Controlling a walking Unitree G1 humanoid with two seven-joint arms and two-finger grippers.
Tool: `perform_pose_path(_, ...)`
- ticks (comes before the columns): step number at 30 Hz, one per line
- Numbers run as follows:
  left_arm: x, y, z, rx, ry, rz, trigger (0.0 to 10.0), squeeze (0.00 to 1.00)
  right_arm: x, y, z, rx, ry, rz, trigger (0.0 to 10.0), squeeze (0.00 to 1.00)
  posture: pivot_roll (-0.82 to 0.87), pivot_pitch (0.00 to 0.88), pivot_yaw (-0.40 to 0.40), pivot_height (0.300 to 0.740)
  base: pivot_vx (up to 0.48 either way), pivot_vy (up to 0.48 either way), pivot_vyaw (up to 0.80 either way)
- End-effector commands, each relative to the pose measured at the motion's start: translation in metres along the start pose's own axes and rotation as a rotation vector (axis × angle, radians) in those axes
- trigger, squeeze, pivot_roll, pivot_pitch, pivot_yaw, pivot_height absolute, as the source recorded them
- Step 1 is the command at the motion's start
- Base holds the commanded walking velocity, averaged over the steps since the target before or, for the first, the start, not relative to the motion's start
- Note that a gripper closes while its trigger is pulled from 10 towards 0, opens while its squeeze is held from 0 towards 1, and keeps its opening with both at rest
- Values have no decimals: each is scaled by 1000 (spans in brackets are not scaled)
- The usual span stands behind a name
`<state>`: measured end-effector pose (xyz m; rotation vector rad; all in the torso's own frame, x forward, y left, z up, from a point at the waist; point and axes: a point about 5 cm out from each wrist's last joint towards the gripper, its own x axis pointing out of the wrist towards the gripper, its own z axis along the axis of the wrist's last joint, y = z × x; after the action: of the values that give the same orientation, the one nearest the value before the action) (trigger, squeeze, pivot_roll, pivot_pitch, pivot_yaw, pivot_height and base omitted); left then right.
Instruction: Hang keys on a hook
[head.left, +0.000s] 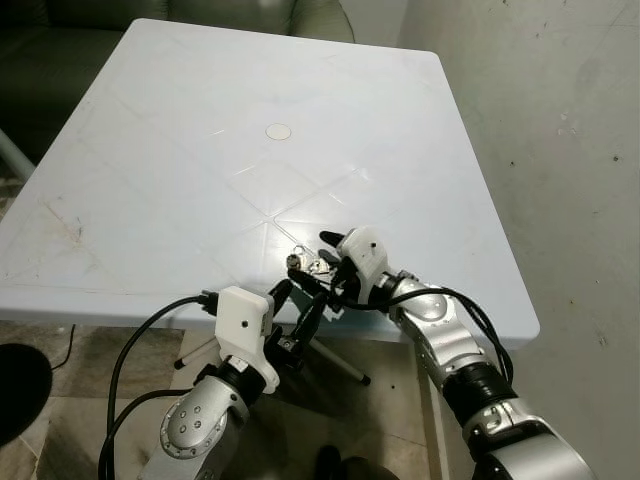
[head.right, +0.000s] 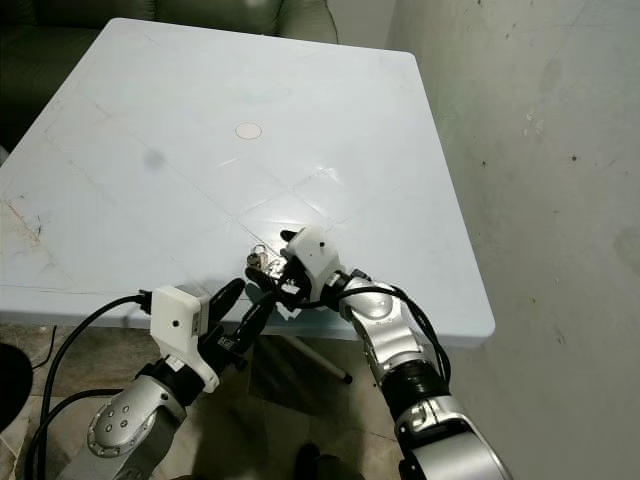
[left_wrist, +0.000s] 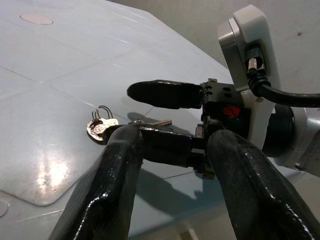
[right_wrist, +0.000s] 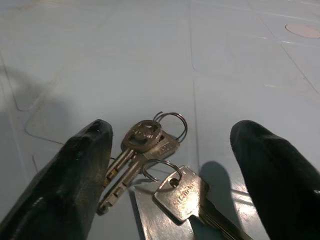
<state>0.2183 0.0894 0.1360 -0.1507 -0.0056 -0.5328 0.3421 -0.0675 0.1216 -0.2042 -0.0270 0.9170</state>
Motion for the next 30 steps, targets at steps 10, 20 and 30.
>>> perform_pose_path(10, 1, -4, 5, -5, -17, -3, 10000, 0, -3, -8, 2, -26, -20, 0, 0, 0, 122, 212, -108, 740, 0, 0, 0)
perform_pose_path(20, 1, -5, 6, -16, -20, 1, 10000, 0, -9, -1, -4, -11, -39, 92, 0, 0, 122, 216, -108, 740, 0, 0, 0)
perform_pose_path(30, 1, -6, 6, -19, -21, -2, 10000, 0, -9, 0, -7, -34, -13, 91, 1333, 0, 120, 220, -107, 740, 0, 0, 0)
